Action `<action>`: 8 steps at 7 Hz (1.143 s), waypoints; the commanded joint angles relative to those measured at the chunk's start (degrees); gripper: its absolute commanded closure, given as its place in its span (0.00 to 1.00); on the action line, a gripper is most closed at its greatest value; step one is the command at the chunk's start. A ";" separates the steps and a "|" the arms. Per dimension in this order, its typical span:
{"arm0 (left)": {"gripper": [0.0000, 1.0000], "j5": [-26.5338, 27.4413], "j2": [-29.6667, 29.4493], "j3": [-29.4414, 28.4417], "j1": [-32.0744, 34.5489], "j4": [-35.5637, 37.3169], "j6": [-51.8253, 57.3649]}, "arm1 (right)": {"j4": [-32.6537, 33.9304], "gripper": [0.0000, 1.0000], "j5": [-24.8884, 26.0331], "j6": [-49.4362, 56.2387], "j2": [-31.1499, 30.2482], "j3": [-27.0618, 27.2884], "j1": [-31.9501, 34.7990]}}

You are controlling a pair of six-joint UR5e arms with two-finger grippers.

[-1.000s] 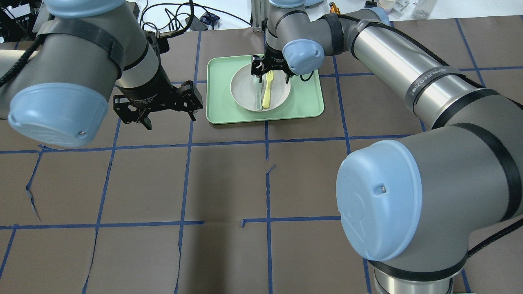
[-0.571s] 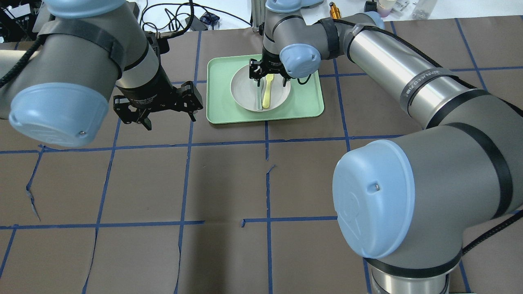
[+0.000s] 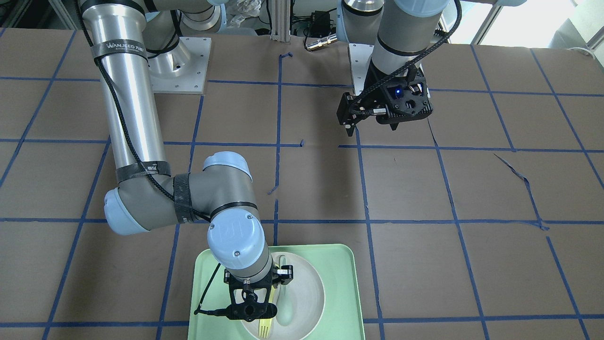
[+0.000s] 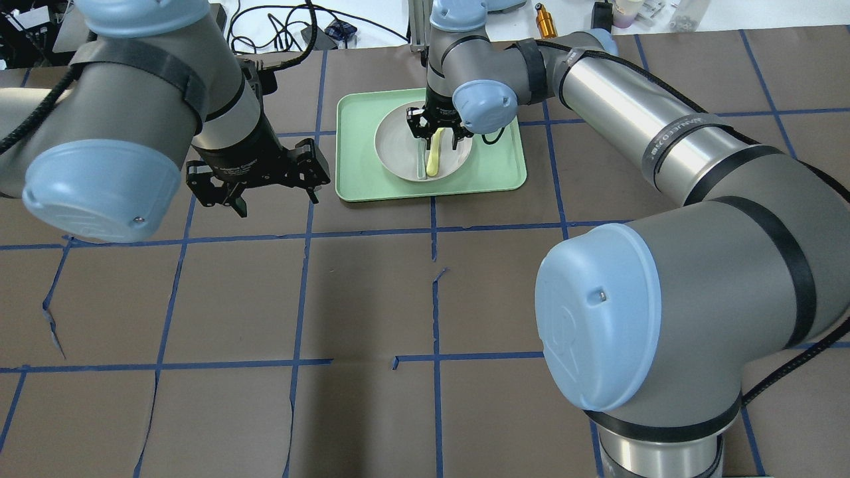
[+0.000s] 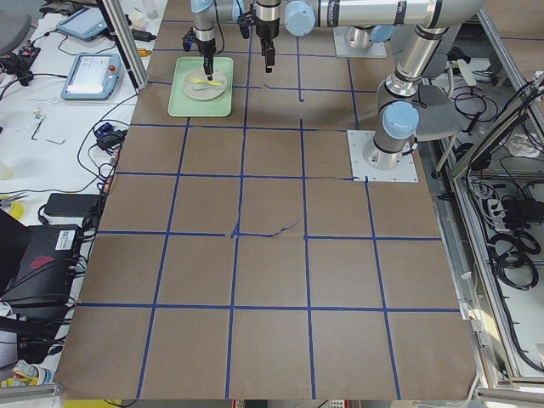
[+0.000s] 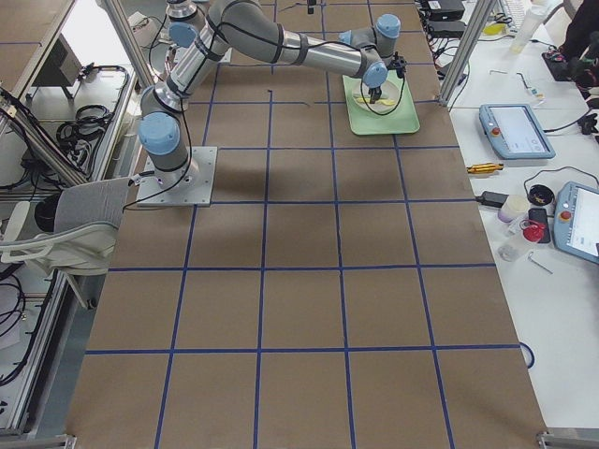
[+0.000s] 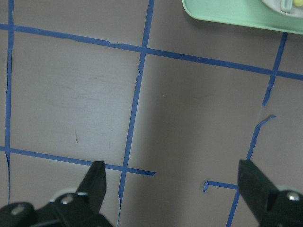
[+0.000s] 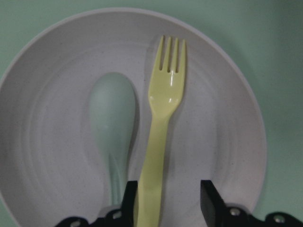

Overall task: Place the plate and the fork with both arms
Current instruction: 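Lower the right gripper and grasp the yellow fork's handle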

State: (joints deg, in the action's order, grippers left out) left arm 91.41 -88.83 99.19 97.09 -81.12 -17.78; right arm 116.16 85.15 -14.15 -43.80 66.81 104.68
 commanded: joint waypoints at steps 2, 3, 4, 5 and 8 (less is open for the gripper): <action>0.00 0.00 -0.03 0.13 0.03 0.00 0.02 | 0.20 0.47 0.01 0.00 0.30 0.34 0.00; 0.00 0.00 -0.03 0.13 0.03 0.00 0.02 | 1.08 0.47 -0.07 -0.09 0.21 0.77 0.00; 0.00 0.00 0.06 0.13 0.03 0.00 -0.06 | 1.17 0.47 0.01 -0.09 0.21 1.04 0.17; 0.00 0.00 -0.03 0.30 -0.06 0.00 0.02 | 1.17 0.48 0.10 -0.09 0.30 1.22 0.44; 0.00 0.00 0.06 0.39 0.03 0.00 -0.06 | 1.70 0.51 0.19 -0.09 0.30 1.92 0.44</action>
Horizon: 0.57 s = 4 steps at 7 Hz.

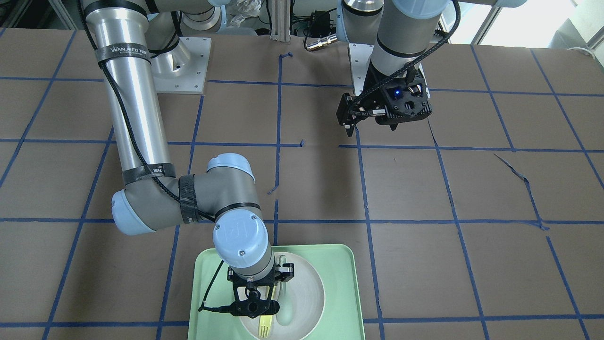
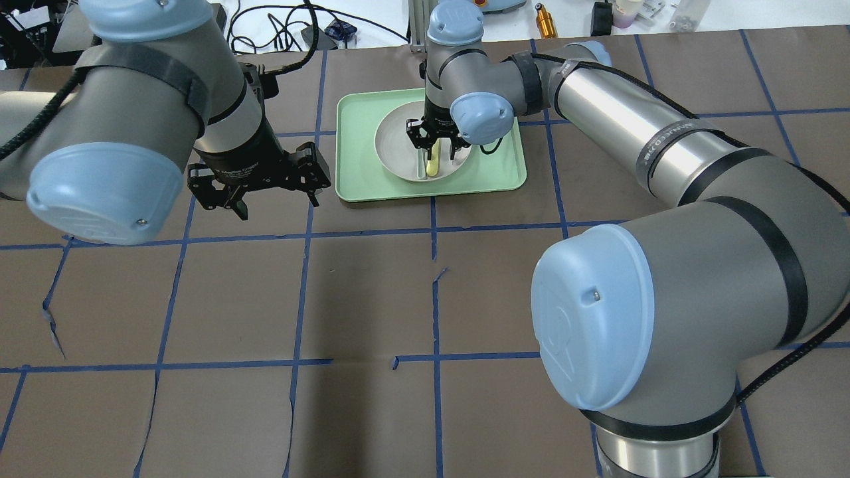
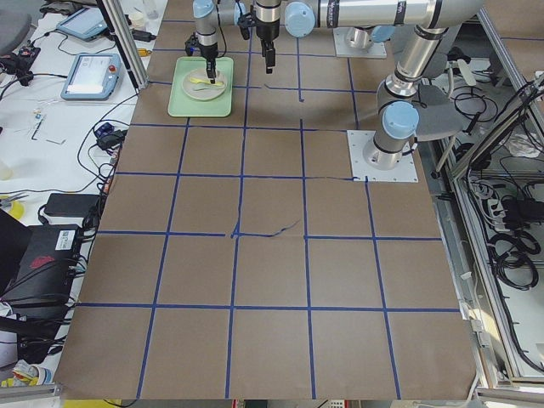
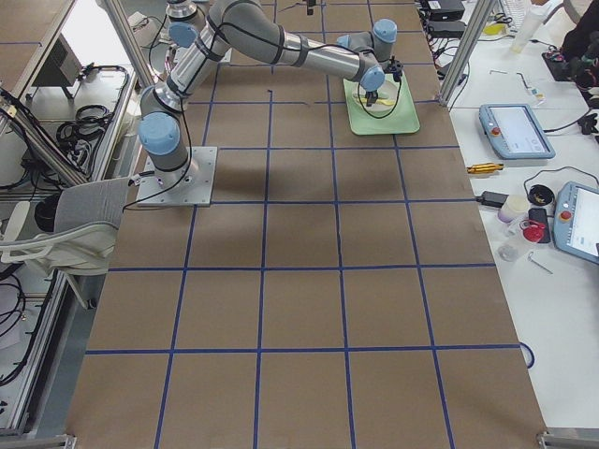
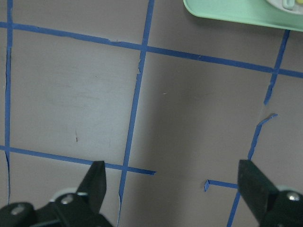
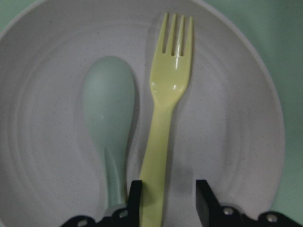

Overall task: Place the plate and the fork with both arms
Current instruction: 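Lower the right gripper and grasp the yellow fork's handle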

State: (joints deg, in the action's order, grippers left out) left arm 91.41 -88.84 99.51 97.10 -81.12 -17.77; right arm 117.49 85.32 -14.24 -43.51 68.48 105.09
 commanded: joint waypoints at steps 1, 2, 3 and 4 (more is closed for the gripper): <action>0.00 0.00 0.07 0.07 0.02 0.00 -0.07 | 0.72 0.51 0.02 -0.09 0.18 0.25 0.11; 0.00 0.00 0.07 0.07 0.02 0.00 -0.07 | 0.81 0.51 -0.07 -0.61 0.27 0.25 0.63; 0.00 0.00 0.07 0.16 0.02 0.00 -0.07 | 1.16 0.51 -0.07 -0.79 0.36 0.25 0.72; 0.00 0.00 0.07 0.16 0.02 0.00 -0.07 | 1.25 0.51 -0.07 -0.79 0.36 0.25 0.73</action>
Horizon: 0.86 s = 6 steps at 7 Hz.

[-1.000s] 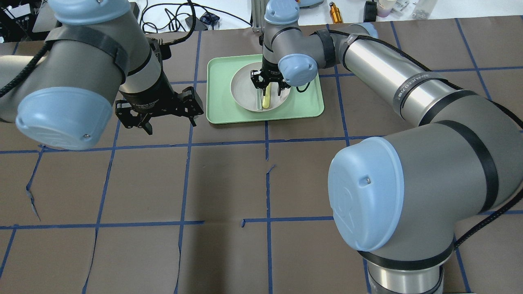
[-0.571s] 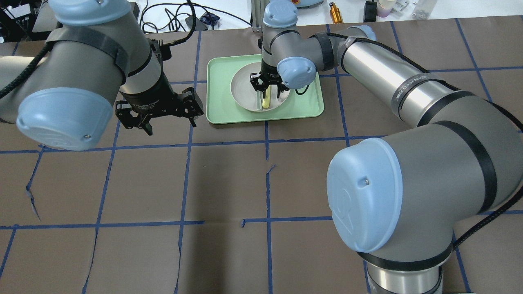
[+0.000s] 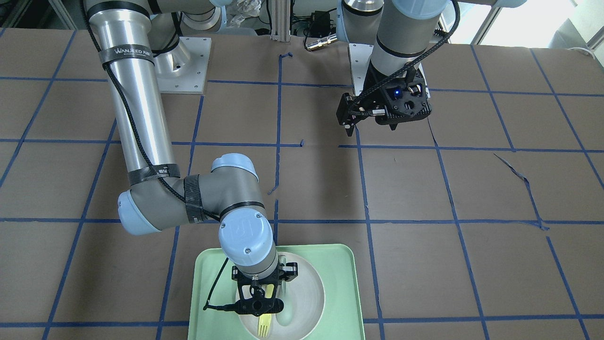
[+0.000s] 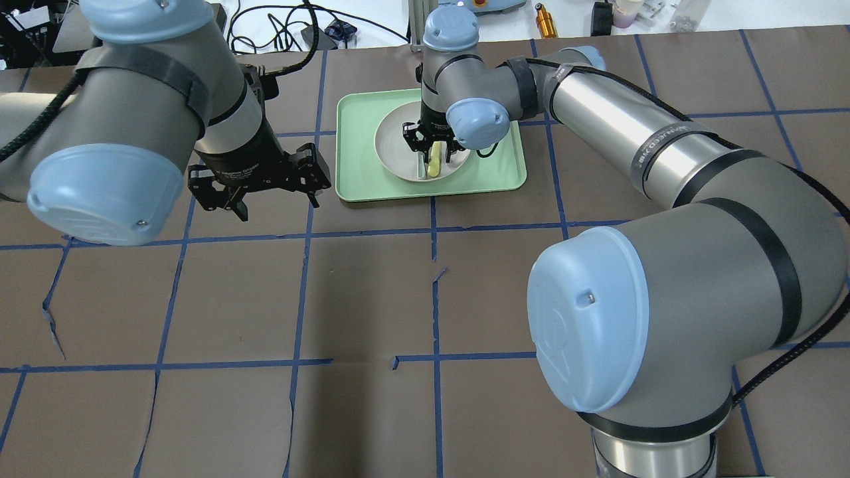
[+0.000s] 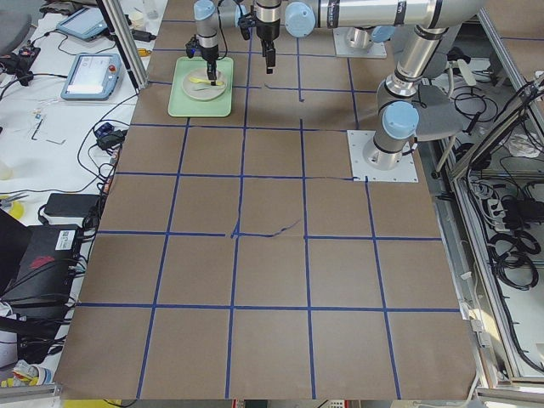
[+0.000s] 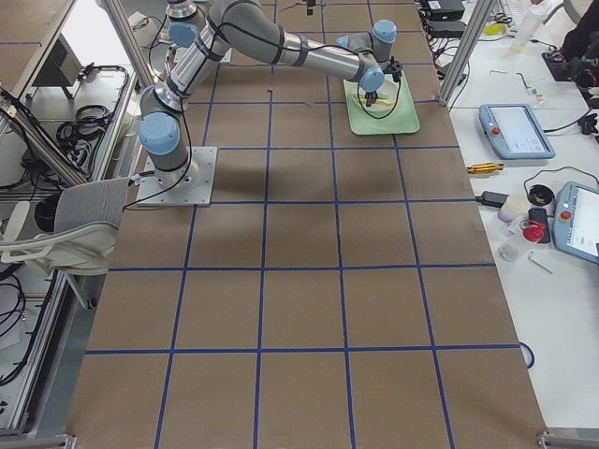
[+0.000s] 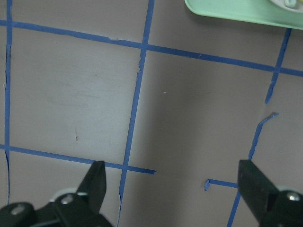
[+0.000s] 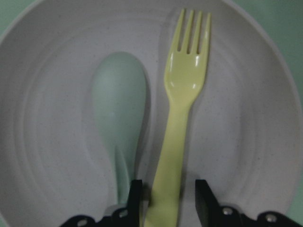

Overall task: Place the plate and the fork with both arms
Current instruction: 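Lower the right gripper and grasp the yellow fork's handle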

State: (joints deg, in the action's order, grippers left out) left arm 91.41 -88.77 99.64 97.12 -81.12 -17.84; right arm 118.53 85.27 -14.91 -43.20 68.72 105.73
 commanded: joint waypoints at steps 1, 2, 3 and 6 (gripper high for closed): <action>0.00 0.00 0.00 -0.05 0.00 0.00 0.00 | 0.21 0.63 0.07 -0.12 0.14 0.01 0.09; 0.00 0.00 0.00 0.03 0.00 0.00 0.00 | 0.30 0.75 0.08 -0.21 0.14 0.01 0.09; 0.00 0.00 0.00 0.03 0.00 0.00 0.00 | 0.39 0.79 0.08 -0.21 0.14 0.01 0.09; 0.00 0.00 0.00 -0.05 0.00 0.00 0.00 | 0.39 0.91 -0.01 -0.12 -0.04 -0.08 0.09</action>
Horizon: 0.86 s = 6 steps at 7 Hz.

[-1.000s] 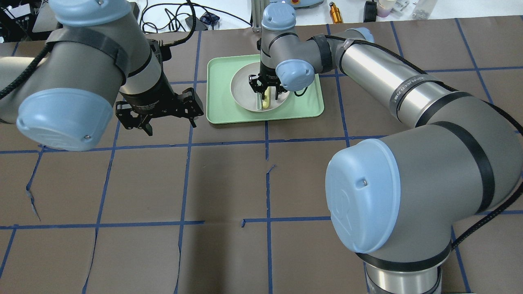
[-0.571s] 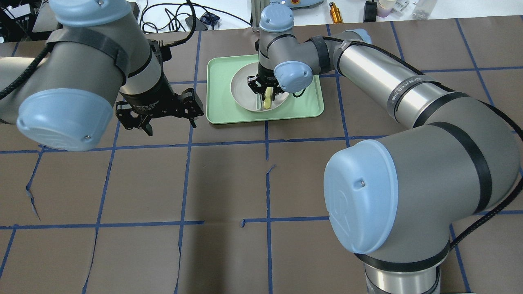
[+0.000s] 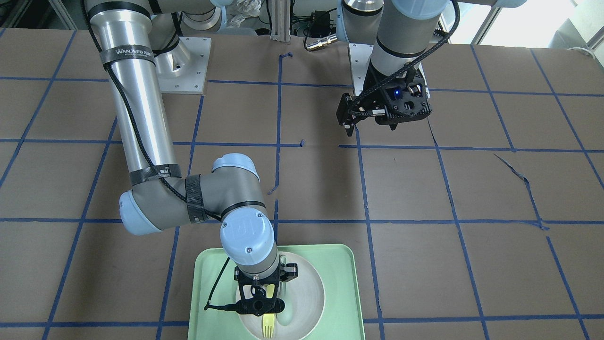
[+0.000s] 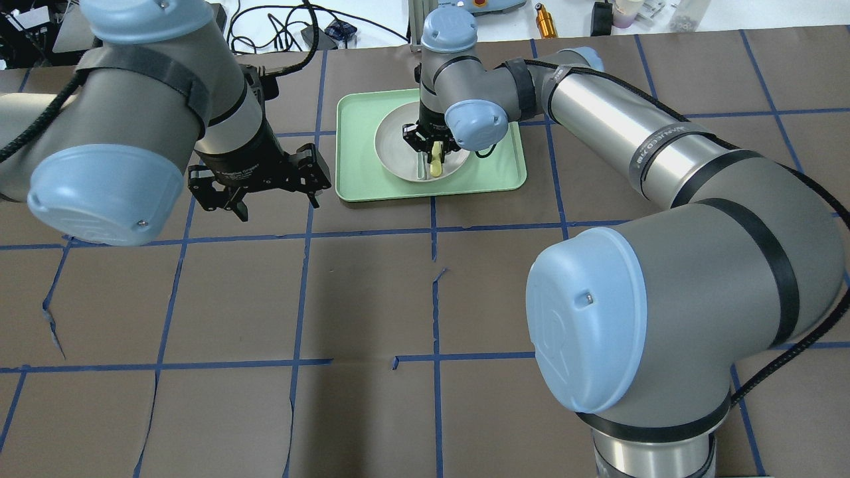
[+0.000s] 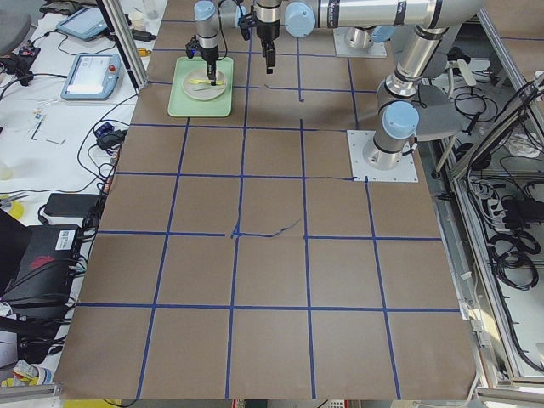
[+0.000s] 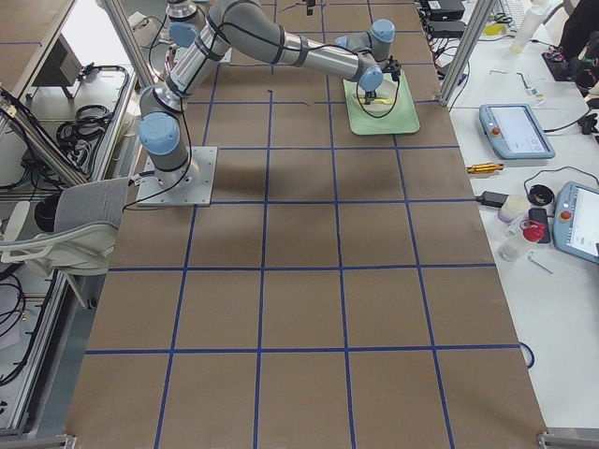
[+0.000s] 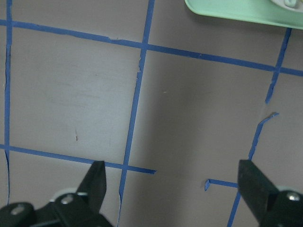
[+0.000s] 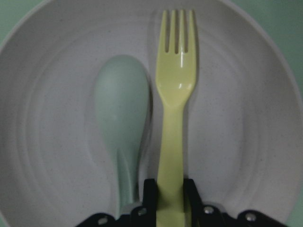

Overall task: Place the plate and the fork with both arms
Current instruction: 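Lower the right gripper and grasp the yellow fork's handle, then lift the fork out of the plate and lower it onto the tray beside it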

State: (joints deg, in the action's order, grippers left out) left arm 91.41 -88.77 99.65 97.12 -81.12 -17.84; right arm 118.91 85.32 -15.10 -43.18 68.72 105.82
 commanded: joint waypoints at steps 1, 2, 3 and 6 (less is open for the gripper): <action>0.00 0.00 -0.09 -0.07 0.00 0.00 0.09 | -0.17 0.91 0.02 0.07 -0.67 0.10 -0.09; 0.00 0.00 0.00 -0.07 0.00 0.00 0.09 | -0.43 0.91 0.28 0.33 -2.94 1.32 -0.17; 0.00 0.00 -0.09 -0.07 0.00 0.00 0.09 | -0.70 0.91 3.41 0.51 -5.49 2.38 -0.96; 0.00 0.00 -0.44 0.01 0.00 0.09 0.00 | -0.61 0.91 5.82 2.86 -5.60 4.30 -5.52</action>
State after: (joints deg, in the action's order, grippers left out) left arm 91.41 -88.98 99.66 97.12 -81.11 -17.81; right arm 118.25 90.74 -13.91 -48.84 71.71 102.29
